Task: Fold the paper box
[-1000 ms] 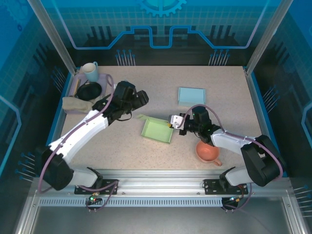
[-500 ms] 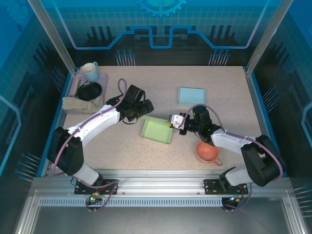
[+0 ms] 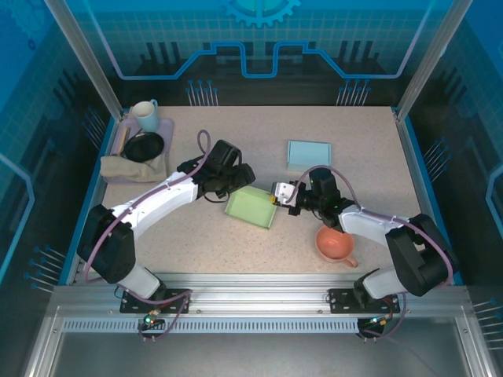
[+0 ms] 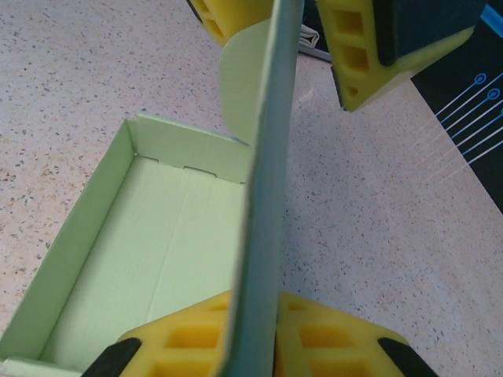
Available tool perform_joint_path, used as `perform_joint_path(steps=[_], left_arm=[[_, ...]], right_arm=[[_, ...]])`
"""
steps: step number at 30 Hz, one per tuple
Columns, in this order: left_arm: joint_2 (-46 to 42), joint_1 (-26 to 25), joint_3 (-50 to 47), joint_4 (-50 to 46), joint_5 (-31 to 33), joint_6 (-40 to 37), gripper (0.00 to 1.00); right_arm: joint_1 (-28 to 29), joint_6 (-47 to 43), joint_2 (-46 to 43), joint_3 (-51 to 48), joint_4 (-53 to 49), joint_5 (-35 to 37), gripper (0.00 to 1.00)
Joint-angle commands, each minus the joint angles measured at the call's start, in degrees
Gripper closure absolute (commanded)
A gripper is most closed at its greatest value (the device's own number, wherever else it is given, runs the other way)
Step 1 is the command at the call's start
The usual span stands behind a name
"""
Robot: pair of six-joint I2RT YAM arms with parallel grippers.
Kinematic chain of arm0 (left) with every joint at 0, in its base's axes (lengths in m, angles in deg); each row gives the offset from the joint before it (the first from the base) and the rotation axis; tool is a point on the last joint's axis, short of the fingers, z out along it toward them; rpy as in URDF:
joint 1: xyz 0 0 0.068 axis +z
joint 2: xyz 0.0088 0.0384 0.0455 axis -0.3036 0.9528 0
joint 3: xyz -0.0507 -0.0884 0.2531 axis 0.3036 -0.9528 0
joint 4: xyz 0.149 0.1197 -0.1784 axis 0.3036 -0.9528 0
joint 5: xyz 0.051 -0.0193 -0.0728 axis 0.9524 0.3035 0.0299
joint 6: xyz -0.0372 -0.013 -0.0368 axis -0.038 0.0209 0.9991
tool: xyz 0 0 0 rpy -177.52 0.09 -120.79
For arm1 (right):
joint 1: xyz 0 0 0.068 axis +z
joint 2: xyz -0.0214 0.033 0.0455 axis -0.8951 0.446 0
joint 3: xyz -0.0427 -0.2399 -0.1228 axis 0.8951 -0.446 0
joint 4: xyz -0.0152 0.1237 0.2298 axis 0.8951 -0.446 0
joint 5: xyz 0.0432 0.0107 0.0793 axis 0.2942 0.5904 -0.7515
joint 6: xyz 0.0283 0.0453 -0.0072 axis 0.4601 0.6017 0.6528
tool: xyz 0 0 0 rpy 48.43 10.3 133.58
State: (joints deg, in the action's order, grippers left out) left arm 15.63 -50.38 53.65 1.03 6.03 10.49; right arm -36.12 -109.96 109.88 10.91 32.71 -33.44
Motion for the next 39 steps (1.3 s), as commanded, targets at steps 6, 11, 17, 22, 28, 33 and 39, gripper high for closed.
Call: perform_joint_path(steps=[6,11,17,22,28,33,39], left_arm=[[0.0,-0.9,-5.9,1.8,2.2,0.7,0.38],[0.2,-0.9,-8.5,1.5,6.0,1.6,0.41],[0.1,-0.9,-8.8,2.9,4.4,3.1,0.47],[-0.1,-0.9,-6.3,2.0,4.5,3.3,0.48],[-0.3,-0.8,-3.9,-0.9,8.1,1.1,0.41],[-0.1,-0.3,-3.0,-2.1,10.3,-2.8,0.27],[-0.1,-0.2,-1.3,-3.2,10.6,-3.4,0.17]], right_arm=[[1.5,-3.0,1.1,3.4,-6.3,2.2,0.63],[1.6,-3.1,-0.3,3.1,-9.3,3.2,0.61],[1.7,-3.1,0.7,3.7,-11.3,2.8,0.66],[1.9,-2.9,1.6,4.4,-11.1,3.9,0.70],[2.0,0.1,1.6,6.3,-12.0,4.5,0.84],[1.7,0.8,1.2,7.0,-13.2,3.1,0.93],[-0.2,4.1,-0.6,6.8,-12.4,-2.3,0.96]])
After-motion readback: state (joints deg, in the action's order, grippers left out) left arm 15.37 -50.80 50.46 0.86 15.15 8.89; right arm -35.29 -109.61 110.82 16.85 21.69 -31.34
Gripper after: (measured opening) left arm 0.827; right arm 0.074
